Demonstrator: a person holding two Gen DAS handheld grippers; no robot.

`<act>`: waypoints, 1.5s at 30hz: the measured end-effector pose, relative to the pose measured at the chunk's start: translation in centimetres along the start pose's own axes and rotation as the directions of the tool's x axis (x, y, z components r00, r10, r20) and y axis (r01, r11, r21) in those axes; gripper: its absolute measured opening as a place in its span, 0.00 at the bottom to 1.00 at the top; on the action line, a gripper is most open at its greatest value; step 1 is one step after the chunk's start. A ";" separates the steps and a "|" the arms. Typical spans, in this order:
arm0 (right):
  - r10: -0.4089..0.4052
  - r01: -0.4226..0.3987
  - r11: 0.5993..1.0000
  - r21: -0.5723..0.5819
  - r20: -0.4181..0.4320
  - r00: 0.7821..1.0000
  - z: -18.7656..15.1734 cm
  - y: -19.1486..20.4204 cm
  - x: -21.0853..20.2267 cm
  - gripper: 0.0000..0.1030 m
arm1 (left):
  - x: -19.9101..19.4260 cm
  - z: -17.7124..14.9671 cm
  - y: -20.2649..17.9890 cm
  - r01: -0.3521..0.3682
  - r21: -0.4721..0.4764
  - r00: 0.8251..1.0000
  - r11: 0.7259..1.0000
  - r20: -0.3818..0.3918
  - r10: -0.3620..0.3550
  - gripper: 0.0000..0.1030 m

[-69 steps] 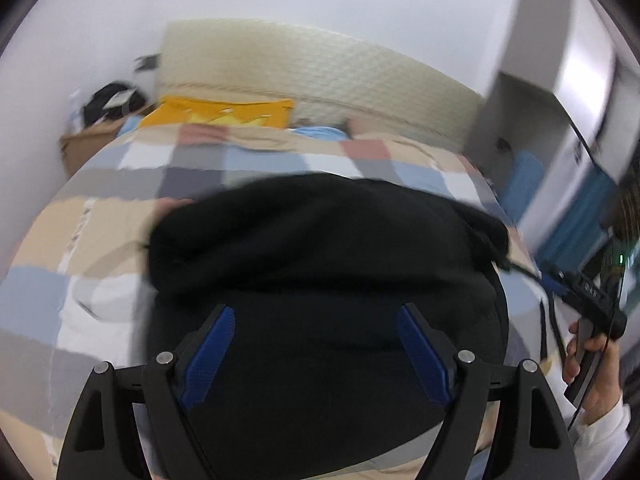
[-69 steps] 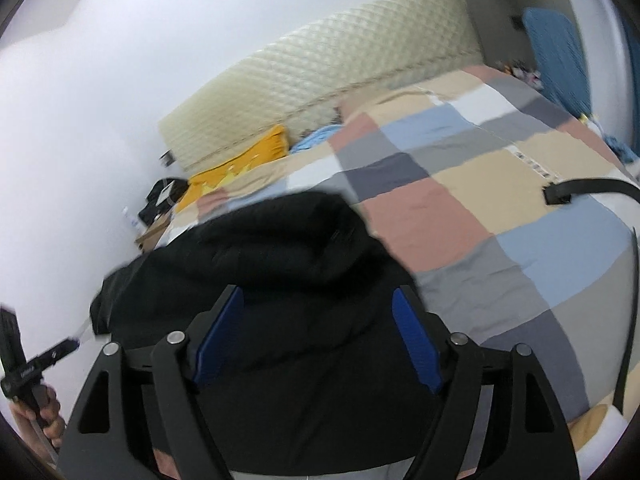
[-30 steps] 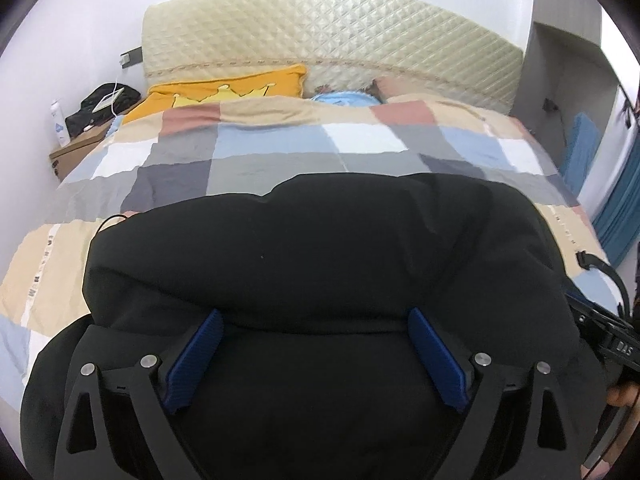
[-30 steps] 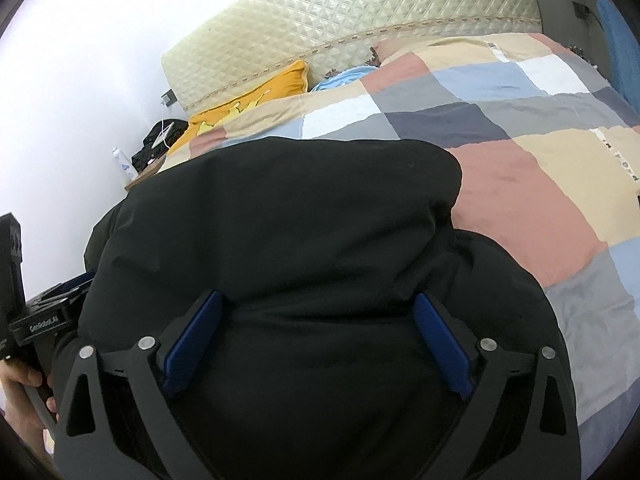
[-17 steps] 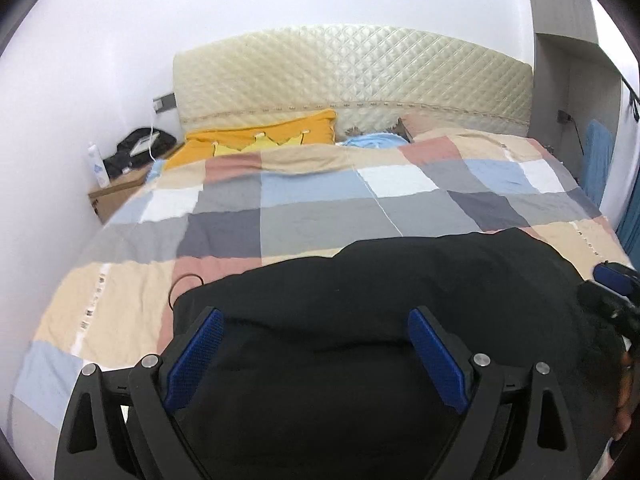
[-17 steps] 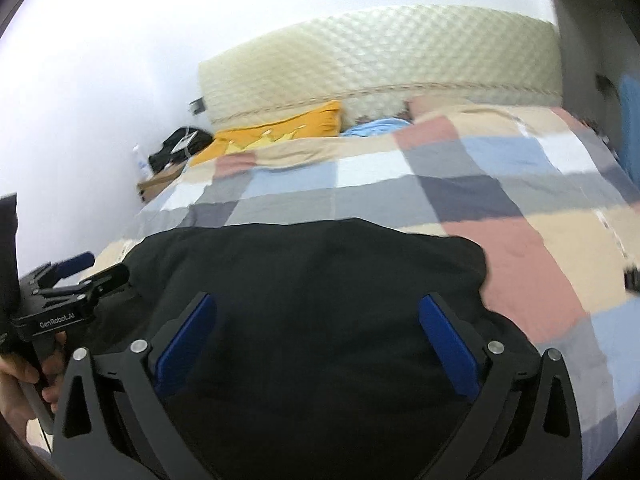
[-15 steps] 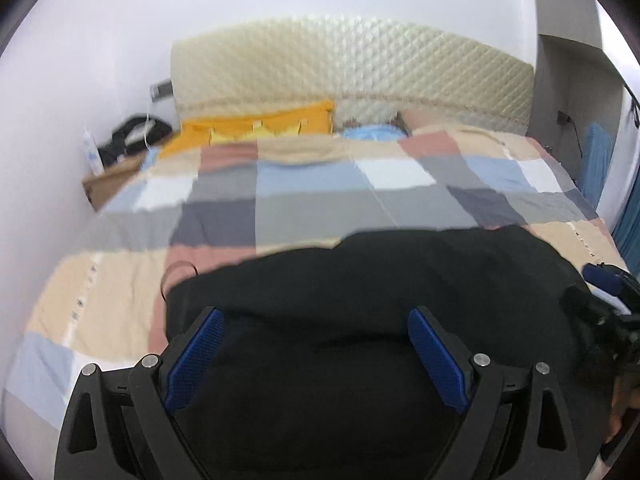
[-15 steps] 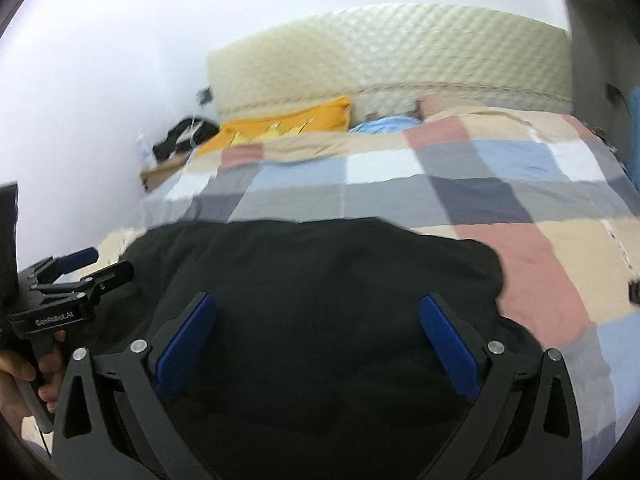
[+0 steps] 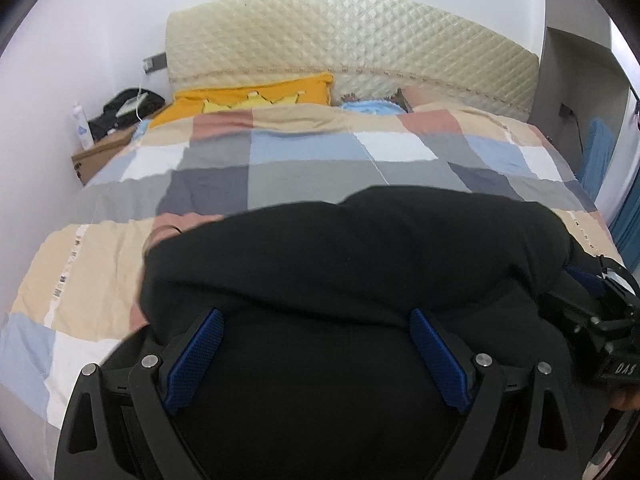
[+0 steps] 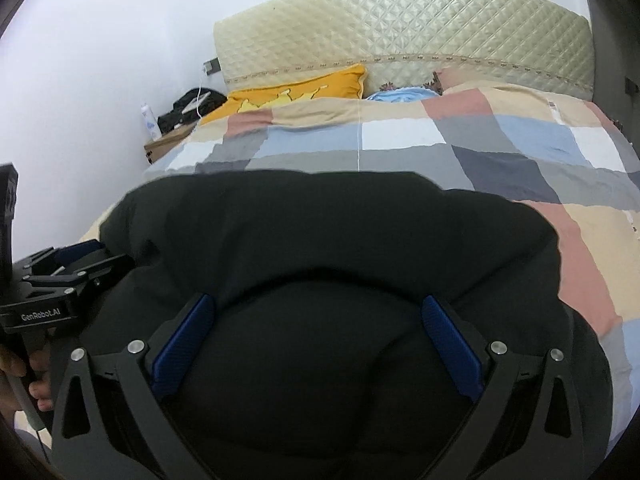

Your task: Fold large clothes

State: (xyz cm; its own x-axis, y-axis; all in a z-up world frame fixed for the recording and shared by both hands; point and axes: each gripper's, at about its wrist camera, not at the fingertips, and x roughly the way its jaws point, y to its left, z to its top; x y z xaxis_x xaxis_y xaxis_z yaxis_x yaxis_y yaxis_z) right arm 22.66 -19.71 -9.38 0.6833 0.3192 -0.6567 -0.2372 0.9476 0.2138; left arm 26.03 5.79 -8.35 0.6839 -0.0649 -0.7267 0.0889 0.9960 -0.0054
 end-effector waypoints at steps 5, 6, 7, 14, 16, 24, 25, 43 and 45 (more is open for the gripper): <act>-0.033 0.033 0.999 -0.001 0.062 0.998 0.2 -0.3 -2.8 1.00 | -3.3 -0.2 1.5 -0.098 -0.040 0.985 0.994 0.137 0.102 0.92; -0.039 0.040 0.999 -0.007 0.070 0.997 0.3 -0.4 -3.3 1.00 | -3.6 -0.1 1.9 -0.098 -0.048 0.984 0.994 0.143 0.104 0.92; -0.047 0.048 0.999 -0.018 0.075 0.996 0.2 -0.7 -3.8 1.00 | -3.5 -0.1 2.2 -0.084 -0.047 0.987 0.995 0.130 0.090 0.92; -0.078 0.074 0.996 0.057 0.062 0.995 -1.3 -6.0 -4.5 1.00 | -1.5 -1.2 2.6 -0.085 -0.017 0.996 0.996 0.026 0.085 0.92; -0.085 0.083 0.995 0.061 0.036 0.996 -1.8 -6.9 -3.8 1.00 | -1.2 -1.3 2.5 -0.071 -0.013 0.997 0.997 0.015 0.072 0.92; -0.075 0.071 0.995 0.071 0.049 0.996 -3.2 -7.2 -2.0 1.00 | -0.5 -1.8 2.0 -0.073 -0.024 0.997 0.997 0.004 0.073 0.92; -0.078 0.075 0.995 0.070 0.053 0.996 -3.3 -7.1 -2.0 1.00 | -0.4 -1.9 2.0 -0.072 -0.028 0.997 0.997 0.002 0.072 0.92; -0.108 0.095 0.990 0.108 0.125 0.986 -1.1 -3.3 -12.0 1.00 | -14.6 -0.8 0.5 -0.019 -0.118 0.995 0.993 0.095 0.030 0.91; -0.104 0.091 0.991 0.099 0.144 0.984 -1.1 -2.1 -14.5 1.00 | -17.9 -0.6 -0.3 -0.010 -0.107 0.993 0.994 0.118 0.023 0.91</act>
State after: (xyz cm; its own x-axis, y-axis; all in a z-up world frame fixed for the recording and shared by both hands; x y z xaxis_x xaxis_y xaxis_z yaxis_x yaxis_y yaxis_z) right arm 12.48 -26.36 -1.12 0.7965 0.2166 -0.5646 -0.1045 0.9689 0.2242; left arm 13.39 6.64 4.24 0.7662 -0.0487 -0.6408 0.0035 0.9974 -0.0717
